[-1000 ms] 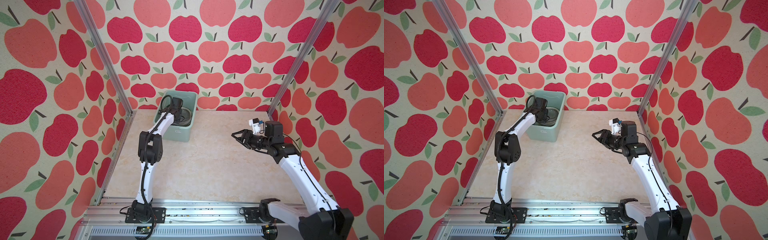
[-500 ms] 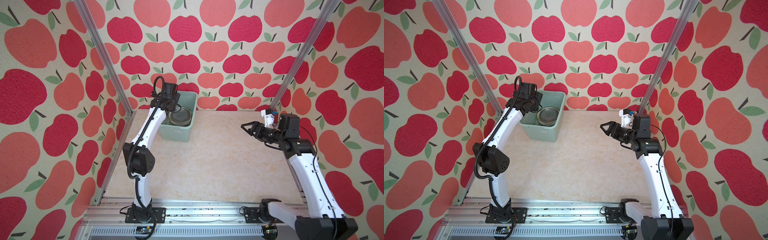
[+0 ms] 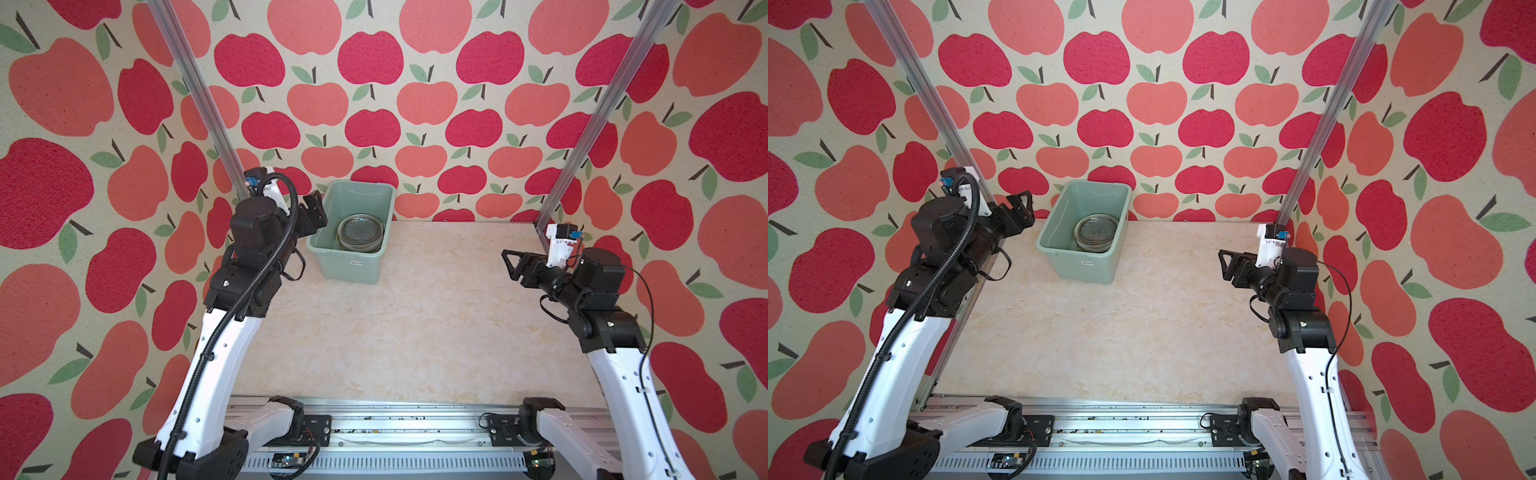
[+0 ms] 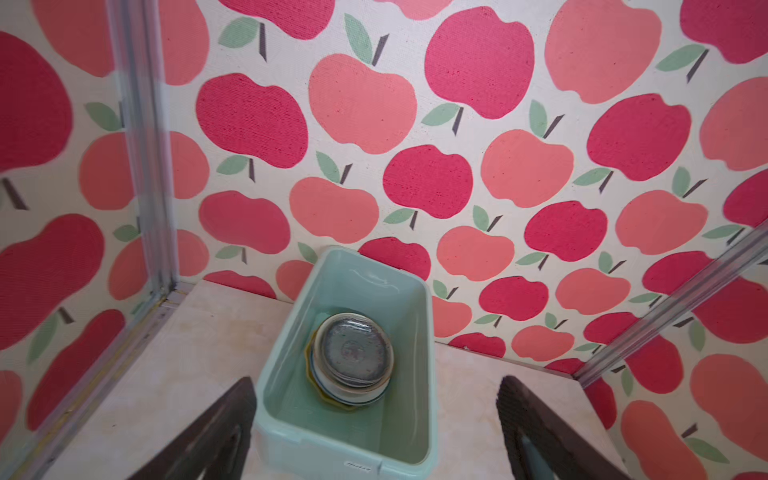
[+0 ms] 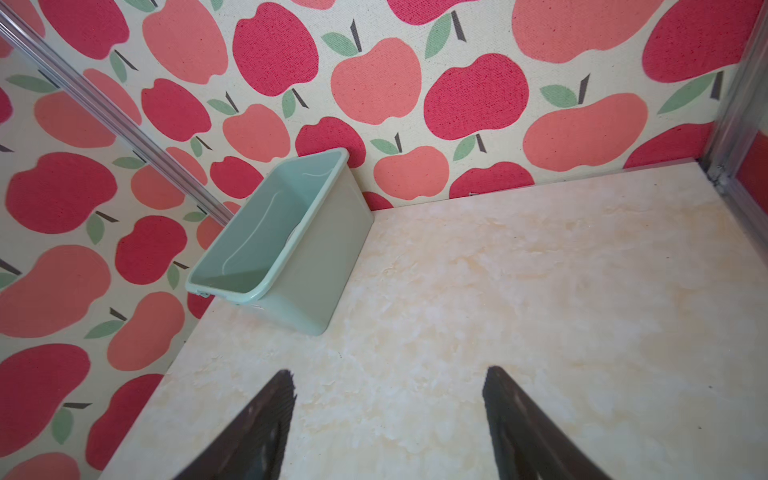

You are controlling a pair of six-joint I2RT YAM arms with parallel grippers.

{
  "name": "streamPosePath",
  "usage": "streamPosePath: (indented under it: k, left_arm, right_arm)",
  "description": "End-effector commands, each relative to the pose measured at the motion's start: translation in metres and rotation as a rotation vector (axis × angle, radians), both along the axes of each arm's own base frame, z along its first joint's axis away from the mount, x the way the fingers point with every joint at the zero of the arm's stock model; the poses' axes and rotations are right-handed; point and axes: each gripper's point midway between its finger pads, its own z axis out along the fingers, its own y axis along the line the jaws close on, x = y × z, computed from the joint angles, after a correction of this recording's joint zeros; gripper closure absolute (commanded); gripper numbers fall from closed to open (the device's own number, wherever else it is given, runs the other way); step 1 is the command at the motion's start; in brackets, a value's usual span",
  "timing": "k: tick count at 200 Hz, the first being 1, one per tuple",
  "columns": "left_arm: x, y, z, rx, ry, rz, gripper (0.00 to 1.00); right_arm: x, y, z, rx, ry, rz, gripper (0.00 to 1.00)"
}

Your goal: Place the plates into the plastic bin on the countertop

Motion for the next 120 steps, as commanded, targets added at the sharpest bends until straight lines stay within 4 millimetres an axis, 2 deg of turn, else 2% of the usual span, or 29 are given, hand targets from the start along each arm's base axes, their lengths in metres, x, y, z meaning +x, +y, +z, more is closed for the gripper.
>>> streamPosePath:
  k: [1,20,35,36,37,38,46,58,59,73,95,120]
  left_arm:
    - [-0.016,0.046,-0.061,0.204,0.104,0.121,0.01]
    - [-0.037,0.083,-0.107,0.146,0.150,0.248,0.01]
    - [-0.045,0.100,-0.152,0.134,0.191,0.300,0.01]
    - [-0.045,0.101,-0.148,0.132,0.174,0.306,0.01]
    - [-0.046,0.102,-0.157,0.134,0.193,0.308,0.01]
    - [-0.047,0.105,-0.154,0.133,0.183,0.319,0.01]
    - [-0.048,0.111,-0.178,0.138,0.198,0.338,0.01]
    - [-0.049,0.120,-0.200,0.129,0.201,0.376,0.01]
    - [-0.050,0.121,-0.207,0.129,0.215,0.379,0.01]
    - [-0.049,0.129,-0.234,0.109,0.243,0.418,0.01]
    - [-0.036,0.132,-0.266,0.094,0.256,0.423,0.01]
    - [-0.019,0.135,-0.294,0.077,0.276,0.432,0.01]
  right_arm:
    - [0.012,-0.029,-0.022,-0.227,-0.089,-0.114,0.23]
    - [0.015,-0.041,-0.051,-0.334,-0.120,-0.153,0.22]
    - [0.019,-0.050,-0.073,-0.395,-0.155,-0.191,0.22]
    - [0.019,-0.050,-0.075,-0.399,-0.156,-0.194,0.22]
    - [0.019,-0.051,-0.077,-0.403,-0.158,-0.197,0.22]
    - [0.019,-0.052,-0.079,-0.407,-0.159,-0.200,0.22]
    - [0.020,-0.056,-0.093,-0.431,-0.163,-0.219,0.22]
    - [0.022,-0.063,-0.116,-0.452,-0.125,-0.252,0.21]
    - [0.022,-0.064,-0.117,-0.453,-0.122,-0.253,0.21]
    - [0.023,-0.065,-0.144,-0.450,-0.077,-0.256,0.21]
    - [0.024,-0.064,-0.175,-0.433,-0.058,-0.251,0.21]
    - [0.031,-0.065,-0.195,-0.436,-0.071,-0.260,0.21]
